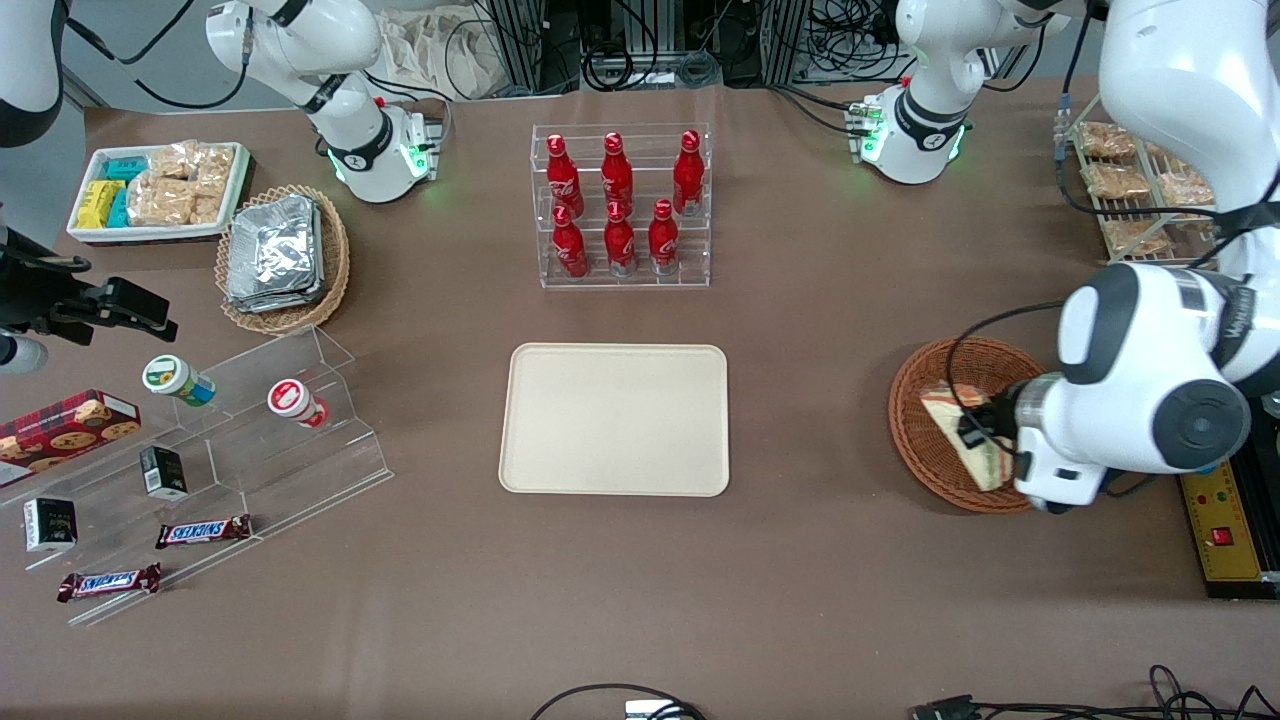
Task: Place sandwich from basket to tray
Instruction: 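Lift the sandwich and carry it with the left gripper over the tray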
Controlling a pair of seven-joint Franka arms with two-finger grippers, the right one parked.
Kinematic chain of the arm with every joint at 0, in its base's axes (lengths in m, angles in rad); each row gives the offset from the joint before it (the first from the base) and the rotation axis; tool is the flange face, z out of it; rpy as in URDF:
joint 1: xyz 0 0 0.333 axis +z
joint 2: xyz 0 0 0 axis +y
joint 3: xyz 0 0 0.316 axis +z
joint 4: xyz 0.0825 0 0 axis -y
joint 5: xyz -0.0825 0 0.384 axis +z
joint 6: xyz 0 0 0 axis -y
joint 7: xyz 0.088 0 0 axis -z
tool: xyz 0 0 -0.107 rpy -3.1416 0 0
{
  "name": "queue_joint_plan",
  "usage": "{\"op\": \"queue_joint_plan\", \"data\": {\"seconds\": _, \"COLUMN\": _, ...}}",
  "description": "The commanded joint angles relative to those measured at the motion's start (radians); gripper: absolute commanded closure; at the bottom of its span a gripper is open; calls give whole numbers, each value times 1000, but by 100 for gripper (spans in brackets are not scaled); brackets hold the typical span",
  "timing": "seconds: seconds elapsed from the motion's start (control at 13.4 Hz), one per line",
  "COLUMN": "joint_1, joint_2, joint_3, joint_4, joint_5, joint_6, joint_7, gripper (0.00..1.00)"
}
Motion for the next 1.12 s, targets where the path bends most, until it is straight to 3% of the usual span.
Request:
{"op": "queue_joint_plan", "data": {"seconds": 0.0, "joint_1": -48, "joint_2": 21, "joint_3": -53, "joint_4": 29, "joint_5": -2, "joint_6": -12, "joint_7": 46, "gripper": 100}}
{"op": "queue_joint_plan", "data": {"seconds": 0.52, "joint_1": -284, "joint_2": 169, "joint_3": -70, "joint_4": 26, "joint_5": 1, "joint_6": 191, "joint_7": 23, "gripper": 100}}
{"op": "queue_joint_plan", "data": {"seconds": 0.82, "joint_1": -367, "joint_2": 279, "joint_3": -70, "joint_4": 26, "joint_5": 4, "joint_6": 393, "joint_7": -98, "gripper": 100}}
{"op": "queue_joint_plan", "data": {"seconds": 1.05, "joint_1": -384, "joint_2": 313, "joint_3": -70, "joint_4": 26, "joint_5": 9, "joint_6": 421, "joint_7": -89, "gripper": 100}}
